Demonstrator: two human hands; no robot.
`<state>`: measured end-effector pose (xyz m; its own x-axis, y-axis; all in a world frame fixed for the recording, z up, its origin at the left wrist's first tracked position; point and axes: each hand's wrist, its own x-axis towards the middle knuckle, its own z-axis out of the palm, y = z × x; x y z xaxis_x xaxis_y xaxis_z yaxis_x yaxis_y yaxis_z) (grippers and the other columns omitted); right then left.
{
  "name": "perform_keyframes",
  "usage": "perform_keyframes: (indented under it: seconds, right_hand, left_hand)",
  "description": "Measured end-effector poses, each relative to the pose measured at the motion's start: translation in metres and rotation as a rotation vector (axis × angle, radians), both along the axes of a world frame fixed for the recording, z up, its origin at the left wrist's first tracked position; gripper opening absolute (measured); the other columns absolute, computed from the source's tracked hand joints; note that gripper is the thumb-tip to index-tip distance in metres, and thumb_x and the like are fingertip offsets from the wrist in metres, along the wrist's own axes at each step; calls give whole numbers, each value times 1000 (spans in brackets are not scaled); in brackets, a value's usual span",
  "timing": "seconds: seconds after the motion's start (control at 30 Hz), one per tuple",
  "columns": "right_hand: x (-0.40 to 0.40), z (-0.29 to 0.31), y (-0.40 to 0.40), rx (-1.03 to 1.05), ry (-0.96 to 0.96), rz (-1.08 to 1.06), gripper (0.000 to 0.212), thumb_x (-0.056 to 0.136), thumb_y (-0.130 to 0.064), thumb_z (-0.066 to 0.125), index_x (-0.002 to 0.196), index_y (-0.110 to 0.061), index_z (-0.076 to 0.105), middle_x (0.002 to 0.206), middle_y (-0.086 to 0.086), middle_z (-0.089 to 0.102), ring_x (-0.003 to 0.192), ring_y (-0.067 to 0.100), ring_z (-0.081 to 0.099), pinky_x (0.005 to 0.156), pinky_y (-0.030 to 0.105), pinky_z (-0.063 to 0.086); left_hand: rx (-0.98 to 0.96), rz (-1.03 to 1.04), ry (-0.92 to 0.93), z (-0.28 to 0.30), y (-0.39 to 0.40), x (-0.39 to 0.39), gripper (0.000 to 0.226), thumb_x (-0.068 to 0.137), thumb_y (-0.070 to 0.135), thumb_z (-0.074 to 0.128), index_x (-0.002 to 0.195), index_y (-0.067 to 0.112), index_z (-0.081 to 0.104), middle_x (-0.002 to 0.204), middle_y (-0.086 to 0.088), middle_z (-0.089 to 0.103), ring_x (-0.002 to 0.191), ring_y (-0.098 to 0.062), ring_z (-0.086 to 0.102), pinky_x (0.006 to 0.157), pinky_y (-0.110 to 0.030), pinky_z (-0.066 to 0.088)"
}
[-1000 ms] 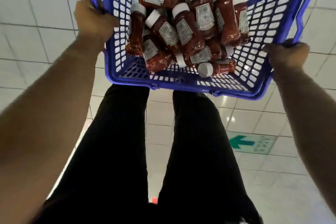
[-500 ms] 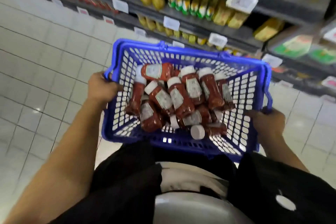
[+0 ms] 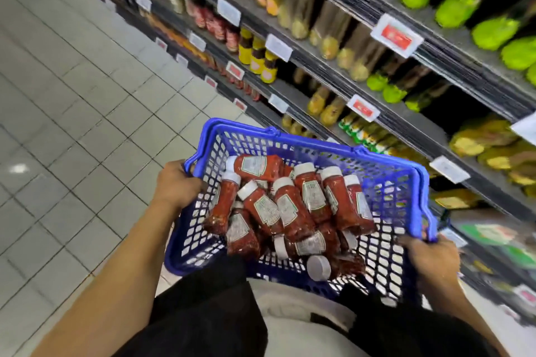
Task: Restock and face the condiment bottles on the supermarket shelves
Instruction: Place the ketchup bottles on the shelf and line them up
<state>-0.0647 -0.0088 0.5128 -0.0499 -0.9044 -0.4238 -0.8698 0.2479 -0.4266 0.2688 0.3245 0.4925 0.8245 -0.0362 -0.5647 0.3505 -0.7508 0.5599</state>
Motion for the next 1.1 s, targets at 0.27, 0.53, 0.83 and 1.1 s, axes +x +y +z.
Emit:
perform_keyframes:
  seconds: [0.27, 0.53, 0.83, 1.1]
  right_hand:
    - [158, 24, 53, -2, -59, 112, 21, 70, -17, 86, 81, -6, 71, 78, 19, 65, 64, 30, 58, 65, 36, 44]
    - [314, -4, 72, 112, -217, 90, 23, 63, -11, 84, 81, -5, 72, 74, 17, 71, 61, 33, 64, 64, 49, 56]
    - [507, -15, 84, 205, -245, 178, 31, 54, -17, 85, 83, -12, 75, 67, 5, 74, 64, 29, 74, 59, 46, 63]
    - [668, -13, 148, 76, -234, 239, 19, 58, -14, 83, 72, -9, 71, 64, 9, 69, 56, 20, 59, 59, 41, 54]
  left_hand:
    - [20, 61, -72, 24, 63, 139, 24, 58, 7, 81, 73, 13, 64, 64, -3, 65, 63, -25, 66, 53, -26, 46]
    - [49, 182, -99, 39, 104, 268, 23, 60, 2, 78, 74, 13, 64, 63, -7, 66, 57, -28, 63, 56, -32, 50]
    - [106, 340, -112, 57, 154, 401, 25, 62, 0, 79, 76, 14, 64, 66, -9, 68, 61, -30, 67, 59, -36, 57]
    - [46, 361, -110, 36, 228, 546, 25, 61, 3, 80, 71, 16, 61, 43, 6, 58, 39, -12, 58, 37, -20, 38]
